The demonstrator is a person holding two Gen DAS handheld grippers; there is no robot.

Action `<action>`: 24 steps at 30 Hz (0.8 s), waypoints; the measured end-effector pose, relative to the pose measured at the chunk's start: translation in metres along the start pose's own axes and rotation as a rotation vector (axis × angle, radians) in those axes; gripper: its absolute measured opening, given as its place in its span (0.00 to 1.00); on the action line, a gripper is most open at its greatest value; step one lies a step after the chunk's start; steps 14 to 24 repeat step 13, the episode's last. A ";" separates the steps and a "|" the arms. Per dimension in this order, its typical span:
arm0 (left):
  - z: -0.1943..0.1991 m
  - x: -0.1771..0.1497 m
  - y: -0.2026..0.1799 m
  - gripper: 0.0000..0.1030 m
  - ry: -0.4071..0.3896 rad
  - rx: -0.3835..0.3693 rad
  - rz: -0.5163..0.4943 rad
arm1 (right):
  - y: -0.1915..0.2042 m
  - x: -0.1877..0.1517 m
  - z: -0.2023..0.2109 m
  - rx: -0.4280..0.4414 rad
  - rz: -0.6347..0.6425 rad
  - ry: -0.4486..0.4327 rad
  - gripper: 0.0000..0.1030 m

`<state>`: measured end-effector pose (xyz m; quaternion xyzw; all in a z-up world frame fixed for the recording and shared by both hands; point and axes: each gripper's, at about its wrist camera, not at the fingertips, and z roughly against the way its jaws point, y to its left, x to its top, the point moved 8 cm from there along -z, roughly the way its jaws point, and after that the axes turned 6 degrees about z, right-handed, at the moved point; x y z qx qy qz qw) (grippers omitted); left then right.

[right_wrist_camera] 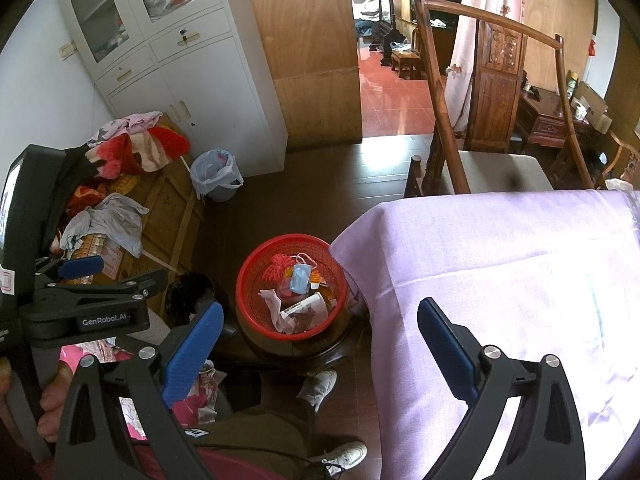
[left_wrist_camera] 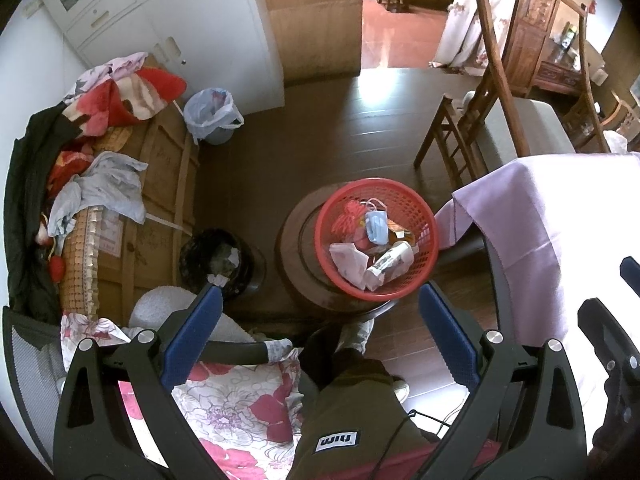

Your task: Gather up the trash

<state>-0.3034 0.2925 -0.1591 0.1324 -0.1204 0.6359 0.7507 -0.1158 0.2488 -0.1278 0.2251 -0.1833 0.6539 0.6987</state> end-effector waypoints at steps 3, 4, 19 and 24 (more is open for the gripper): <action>-0.001 0.004 0.001 0.92 0.007 0.005 -0.003 | -0.001 0.000 0.001 0.001 0.000 0.000 0.93; -0.001 0.003 0.001 0.92 0.009 0.006 -0.003 | 0.000 0.000 0.000 0.001 0.001 0.000 0.93; -0.002 0.009 0.003 0.92 0.015 0.034 -0.004 | -0.002 -0.001 0.001 0.002 0.003 0.002 0.93; -0.002 0.009 0.003 0.92 0.015 0.034 -0.004 | -0.002 -0.001 0.001 0.002 0.003 0.002 0.93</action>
